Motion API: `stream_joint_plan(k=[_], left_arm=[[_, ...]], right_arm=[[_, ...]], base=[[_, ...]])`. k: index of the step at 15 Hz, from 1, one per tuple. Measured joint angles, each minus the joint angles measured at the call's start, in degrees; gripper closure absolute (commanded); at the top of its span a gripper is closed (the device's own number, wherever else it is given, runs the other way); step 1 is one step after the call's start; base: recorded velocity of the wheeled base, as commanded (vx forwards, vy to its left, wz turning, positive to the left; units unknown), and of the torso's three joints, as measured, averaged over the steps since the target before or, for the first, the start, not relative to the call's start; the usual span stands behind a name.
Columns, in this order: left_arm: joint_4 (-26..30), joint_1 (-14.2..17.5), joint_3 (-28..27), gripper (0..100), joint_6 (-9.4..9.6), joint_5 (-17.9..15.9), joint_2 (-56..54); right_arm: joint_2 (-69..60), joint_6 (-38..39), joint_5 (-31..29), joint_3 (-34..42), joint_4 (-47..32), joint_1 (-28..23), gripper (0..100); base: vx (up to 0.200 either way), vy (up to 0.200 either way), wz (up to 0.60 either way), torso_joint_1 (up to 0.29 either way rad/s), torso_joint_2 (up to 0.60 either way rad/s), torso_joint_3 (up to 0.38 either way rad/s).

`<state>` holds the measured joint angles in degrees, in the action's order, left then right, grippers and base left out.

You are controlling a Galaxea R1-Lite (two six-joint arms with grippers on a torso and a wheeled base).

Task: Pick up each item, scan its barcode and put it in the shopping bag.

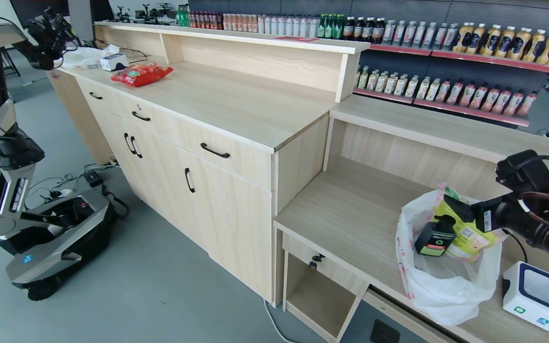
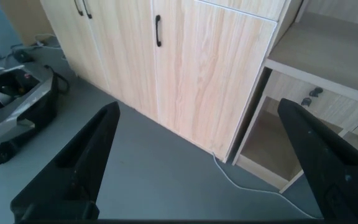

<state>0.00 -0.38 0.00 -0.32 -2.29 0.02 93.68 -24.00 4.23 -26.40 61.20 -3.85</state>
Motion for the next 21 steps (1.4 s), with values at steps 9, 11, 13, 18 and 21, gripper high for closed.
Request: stream_joint_plan(k=[9, 11, 13, 18, 21], left_arm=[[0.0, 0.02, 0.0, 0, 0.0, 0.0, 0.0], [0.0, 0.02, 0.0, 0, 0.0, 0.0, 0.0], [0.0, 0.05, 0.0, 0, 0.0, 0.02, 0.0], [0.0, 0.02, 0.0, 0, -0.01, 0.0, 0.0], [0.0, 0.05, 0.0, 0, -0.01, 0.0, 0.0]], right_arm=[[-11.63, -1.28, 1.97, 0.56, -19.08, -31.1, 0], [-9.48, -1.1, 2.11, 0.11, -19.05, -37.13, 0], [-6.25, -0.88, 2.17, -0.16, -16.18, -40.98, 0], [5.95, 0.91, 6.79, -0.88, -7.39, -47.02, 0], [15.25, 0.88, 21.65, -2.67, 2.3, -50.75, 0]], base=[[0.0, 0.0, -0.6, 0.005, 0.0, 0.003], [0.0, 0.0, -0.6, 0.002, 0.0, 0.002], [0.0, 0.0, -0.3, -0.001, 0.0, 0.004], [0.0, 0.0, 0.0, 0.0, 0.0, 0.0], [0.0, 0.0, 0.0, 0.0, 0.0, 0.0]])
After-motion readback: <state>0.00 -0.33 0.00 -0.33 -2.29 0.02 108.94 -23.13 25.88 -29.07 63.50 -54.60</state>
